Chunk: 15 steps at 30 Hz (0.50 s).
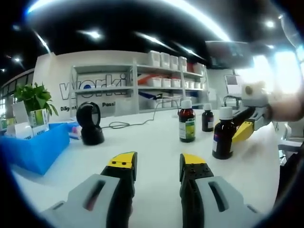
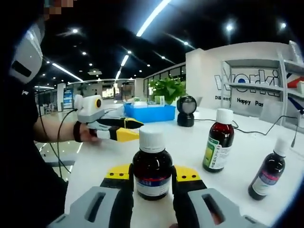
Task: Rotate the medicine bottle to make it face forward pick up the medicine bottle inspect the drug traceability code place the medicine on the table
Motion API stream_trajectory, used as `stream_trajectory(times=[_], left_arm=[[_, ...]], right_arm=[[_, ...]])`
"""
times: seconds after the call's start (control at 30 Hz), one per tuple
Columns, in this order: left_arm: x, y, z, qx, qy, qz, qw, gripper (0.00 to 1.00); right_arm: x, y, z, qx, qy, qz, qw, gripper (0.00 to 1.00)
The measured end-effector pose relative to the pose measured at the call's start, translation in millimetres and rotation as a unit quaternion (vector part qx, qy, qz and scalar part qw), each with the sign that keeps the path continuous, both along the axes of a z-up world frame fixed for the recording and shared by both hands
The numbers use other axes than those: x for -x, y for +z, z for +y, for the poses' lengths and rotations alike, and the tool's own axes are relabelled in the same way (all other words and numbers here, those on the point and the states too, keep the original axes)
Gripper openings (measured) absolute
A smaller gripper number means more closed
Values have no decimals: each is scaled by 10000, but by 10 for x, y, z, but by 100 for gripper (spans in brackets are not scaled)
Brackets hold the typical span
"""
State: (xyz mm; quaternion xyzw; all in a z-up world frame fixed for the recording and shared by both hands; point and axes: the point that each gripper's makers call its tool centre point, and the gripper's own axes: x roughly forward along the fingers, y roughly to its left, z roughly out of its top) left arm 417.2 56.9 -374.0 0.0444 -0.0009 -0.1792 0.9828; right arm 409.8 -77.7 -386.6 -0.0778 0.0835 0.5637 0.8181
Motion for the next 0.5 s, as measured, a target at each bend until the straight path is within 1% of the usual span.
stream_trajectory(times=[0.2,0.33,0.5], left_arm=[[8,-2,-19,-22,-20,9,10000,27],[14,4,-18,-10,-10,-3,10000,27],[16,8,-15,-2,-12,-14,10000,27]], right_arm=[[-31,-3,-25,38,-465,-22,9989,27],[-41,-7,-38,1,-867,0,9962,27],[-55,-19,-43,-62,-1167,-9,9931,27]])
